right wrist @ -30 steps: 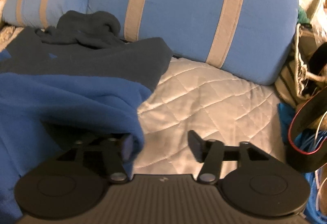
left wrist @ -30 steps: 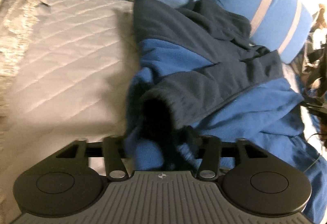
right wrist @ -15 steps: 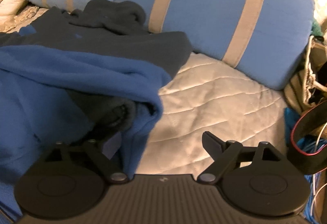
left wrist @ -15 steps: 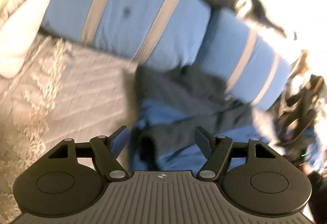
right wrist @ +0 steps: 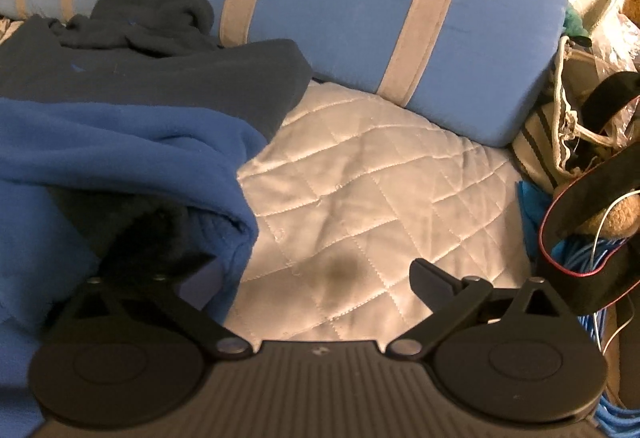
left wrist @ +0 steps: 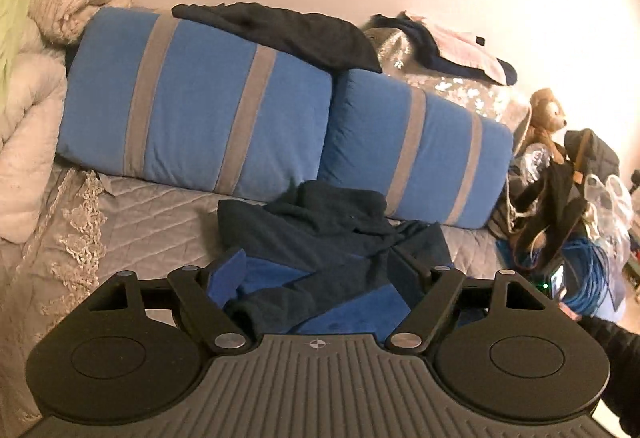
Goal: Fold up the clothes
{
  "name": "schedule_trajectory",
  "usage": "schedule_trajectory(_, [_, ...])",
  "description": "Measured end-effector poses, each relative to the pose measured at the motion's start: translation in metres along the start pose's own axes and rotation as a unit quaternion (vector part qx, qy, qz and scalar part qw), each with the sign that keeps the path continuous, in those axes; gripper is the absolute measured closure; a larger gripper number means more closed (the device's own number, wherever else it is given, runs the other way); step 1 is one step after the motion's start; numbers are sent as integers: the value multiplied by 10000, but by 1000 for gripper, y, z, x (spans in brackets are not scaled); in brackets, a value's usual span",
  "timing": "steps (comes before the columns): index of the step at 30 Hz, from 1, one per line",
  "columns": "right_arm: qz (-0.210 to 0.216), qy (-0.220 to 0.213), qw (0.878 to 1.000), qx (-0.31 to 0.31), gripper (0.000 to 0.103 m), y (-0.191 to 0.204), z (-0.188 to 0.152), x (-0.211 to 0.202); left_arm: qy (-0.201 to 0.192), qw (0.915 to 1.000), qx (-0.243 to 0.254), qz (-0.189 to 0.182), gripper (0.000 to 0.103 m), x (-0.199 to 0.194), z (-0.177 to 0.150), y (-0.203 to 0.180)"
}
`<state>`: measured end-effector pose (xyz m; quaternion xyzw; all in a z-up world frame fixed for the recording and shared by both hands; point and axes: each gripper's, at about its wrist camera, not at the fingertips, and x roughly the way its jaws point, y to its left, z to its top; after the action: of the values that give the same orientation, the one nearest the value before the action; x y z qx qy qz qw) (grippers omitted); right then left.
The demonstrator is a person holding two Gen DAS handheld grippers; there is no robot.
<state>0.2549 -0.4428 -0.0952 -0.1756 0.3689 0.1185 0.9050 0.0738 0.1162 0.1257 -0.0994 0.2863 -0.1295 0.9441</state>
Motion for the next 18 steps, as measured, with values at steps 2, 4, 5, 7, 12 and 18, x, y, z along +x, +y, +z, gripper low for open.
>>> schedule_trajectory(2, [-23, -86, 9999, -53, 0, 0, 1, -8, -40, 9999, 97, 58, 25, -2, -1, -5])
schedule_trajectory(4, [-29, -179, 9998, -70, 0, -2, 2, -16, -106, 9997, 216, 69, 25, -6, -1, -11])
schedule_trajectory(5, [-1, -226, 9997, -30, 0, -5, 3, -21, -130, 9995, 268, 75, 24, -7, -1, -13])
schedule_trajectory(7, [44, -311, 9995, 74, 0, -11, 4, -31, -162, 9992, 356, 122, 24, -10, -1, -16])
schedule_trajectory(12, [158, -480, 9982, 311, 0, -26, 9, -59, -225, 9983, 489, 201, 24, -18, 2, -25])
schedule_trajectory(18, [224, -897, 9930, 729, 0, -49, 18, -107, -453, 9966, 645, 220, 24, -46, 13, -34])
